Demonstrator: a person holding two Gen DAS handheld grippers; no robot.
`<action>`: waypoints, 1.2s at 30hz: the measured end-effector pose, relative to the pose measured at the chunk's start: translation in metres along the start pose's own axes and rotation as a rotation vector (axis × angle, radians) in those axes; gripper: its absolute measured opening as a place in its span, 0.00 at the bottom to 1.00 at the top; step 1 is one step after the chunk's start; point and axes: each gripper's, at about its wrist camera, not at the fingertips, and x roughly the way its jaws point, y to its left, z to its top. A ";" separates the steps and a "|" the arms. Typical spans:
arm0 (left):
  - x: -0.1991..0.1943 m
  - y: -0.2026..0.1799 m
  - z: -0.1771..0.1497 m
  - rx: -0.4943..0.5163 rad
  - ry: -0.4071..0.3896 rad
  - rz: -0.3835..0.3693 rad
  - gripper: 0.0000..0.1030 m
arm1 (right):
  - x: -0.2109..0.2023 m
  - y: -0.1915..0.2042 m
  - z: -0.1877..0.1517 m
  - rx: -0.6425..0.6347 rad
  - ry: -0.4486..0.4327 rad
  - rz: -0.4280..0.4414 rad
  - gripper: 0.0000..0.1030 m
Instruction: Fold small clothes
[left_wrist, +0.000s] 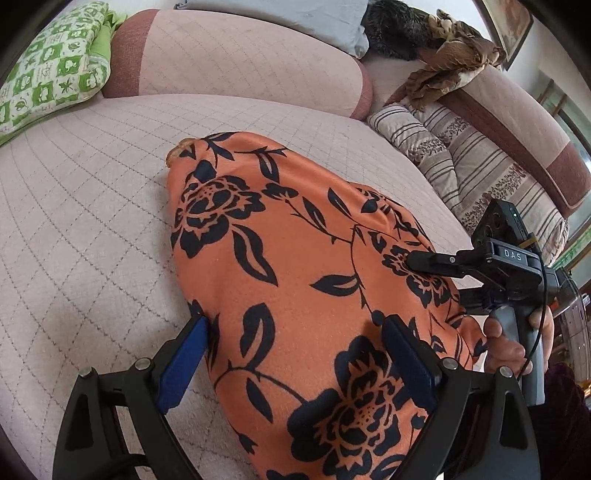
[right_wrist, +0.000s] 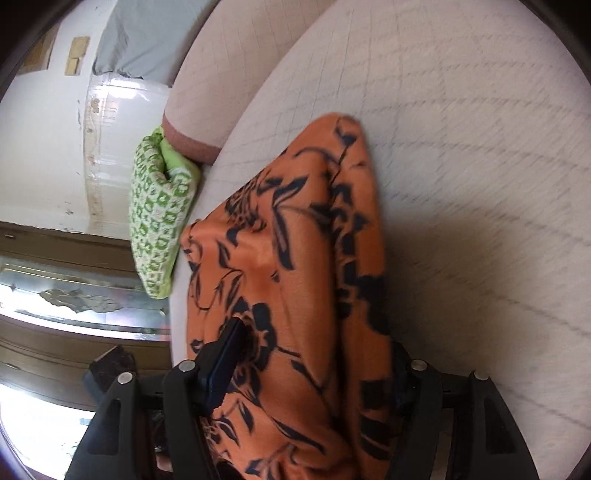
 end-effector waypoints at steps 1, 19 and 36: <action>0.001 0.000 0.000 0.001 -0.006 -0.006 0.91 | 0.002 0.001 0.000 -0.001 0.002 0.002 0.67; -0.035 0.009 -0.004 -0.091 -0.109 0.000 0.32 | 0.008 0.064 -0.026 -0.197 -0.096 -0.028 0.43; -0.083 0.000 -0.026 -0.014 -0.221 0.268 0.31 | 0.041 0.091 -0.059 -0.294 -0.018 -0.102 0.42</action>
